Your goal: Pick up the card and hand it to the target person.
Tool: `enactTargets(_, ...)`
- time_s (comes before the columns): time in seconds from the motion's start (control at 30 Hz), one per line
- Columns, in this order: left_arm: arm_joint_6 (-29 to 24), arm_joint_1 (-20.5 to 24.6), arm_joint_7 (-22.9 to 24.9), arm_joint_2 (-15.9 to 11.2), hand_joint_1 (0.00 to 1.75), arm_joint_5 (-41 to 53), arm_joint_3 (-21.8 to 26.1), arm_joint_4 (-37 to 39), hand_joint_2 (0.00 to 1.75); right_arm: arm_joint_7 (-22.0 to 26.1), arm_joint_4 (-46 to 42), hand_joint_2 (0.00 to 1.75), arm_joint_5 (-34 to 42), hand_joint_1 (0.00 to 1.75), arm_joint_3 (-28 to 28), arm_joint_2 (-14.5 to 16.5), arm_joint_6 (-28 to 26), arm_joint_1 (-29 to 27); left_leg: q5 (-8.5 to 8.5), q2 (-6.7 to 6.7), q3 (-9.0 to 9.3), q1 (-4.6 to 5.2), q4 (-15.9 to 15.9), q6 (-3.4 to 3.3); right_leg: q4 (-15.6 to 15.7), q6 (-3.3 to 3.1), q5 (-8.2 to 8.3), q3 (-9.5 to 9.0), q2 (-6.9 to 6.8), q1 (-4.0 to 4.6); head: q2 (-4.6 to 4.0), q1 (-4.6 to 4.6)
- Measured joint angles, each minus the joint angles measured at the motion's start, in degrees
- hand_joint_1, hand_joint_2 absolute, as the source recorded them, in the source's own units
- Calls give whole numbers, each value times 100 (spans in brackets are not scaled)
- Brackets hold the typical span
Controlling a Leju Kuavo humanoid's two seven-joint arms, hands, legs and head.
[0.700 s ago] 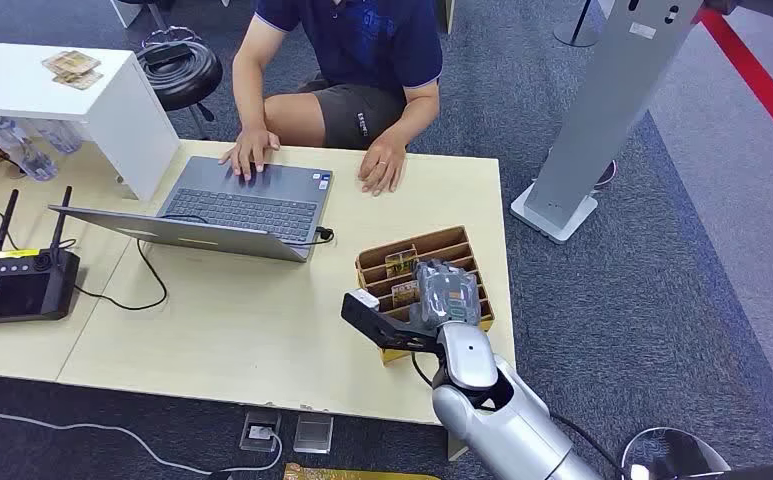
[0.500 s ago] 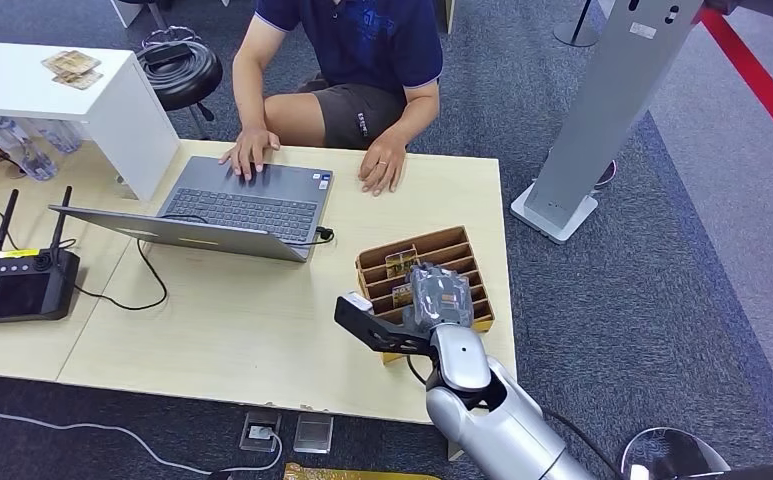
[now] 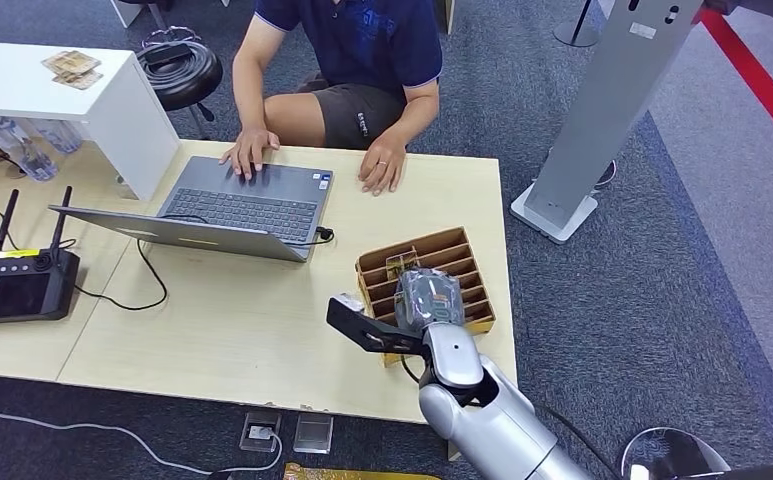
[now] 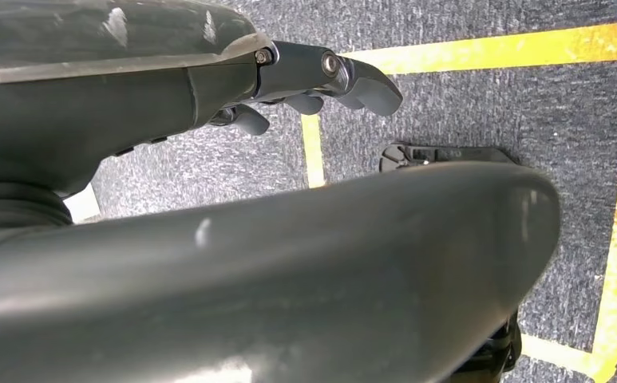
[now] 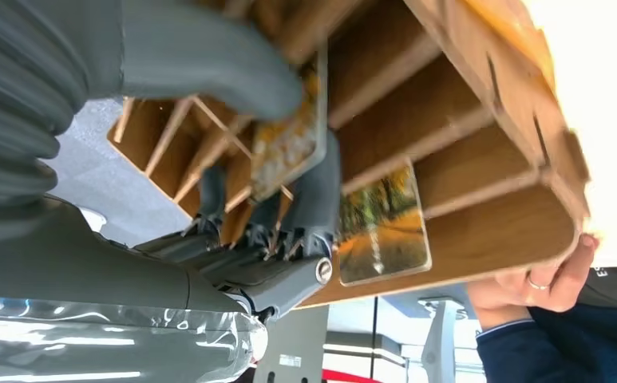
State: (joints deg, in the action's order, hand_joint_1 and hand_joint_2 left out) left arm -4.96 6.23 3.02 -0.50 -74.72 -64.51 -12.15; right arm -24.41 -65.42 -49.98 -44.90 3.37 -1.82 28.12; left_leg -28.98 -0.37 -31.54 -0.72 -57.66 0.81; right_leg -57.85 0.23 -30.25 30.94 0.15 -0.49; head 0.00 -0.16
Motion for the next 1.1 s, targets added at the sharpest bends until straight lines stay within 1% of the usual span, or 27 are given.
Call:
enactTargets(0.4, -20, 0, -68, 0, 0, 22, 1, 0, 0, -10, 69, 175, 21, 136, -6, 0, -48, 21, 0, 0, 4, 0, 0, 0, 0, 0, 0, -2, 0, 0, 0, -3)
enactTargets(0.87, -17, 0, -148, 0, 0, 59, 0, 2, 0, -72, 56, 175, -53, 136, -3, -8, -89, 18, 0, 0, 5, 0, 0, 0, 0, 0, 0, -2, 1, 0, 0, -2)
enactTargets(1.1, -10, -4, -151, -1, 0, 28, 1, 2, 0, -228, -361, 175, -202, 136, 28, -98, -39, 18, 0, 1, 5, 0, -1, 0, 0, 0, 0, -1, 1, 0, 0, -1)
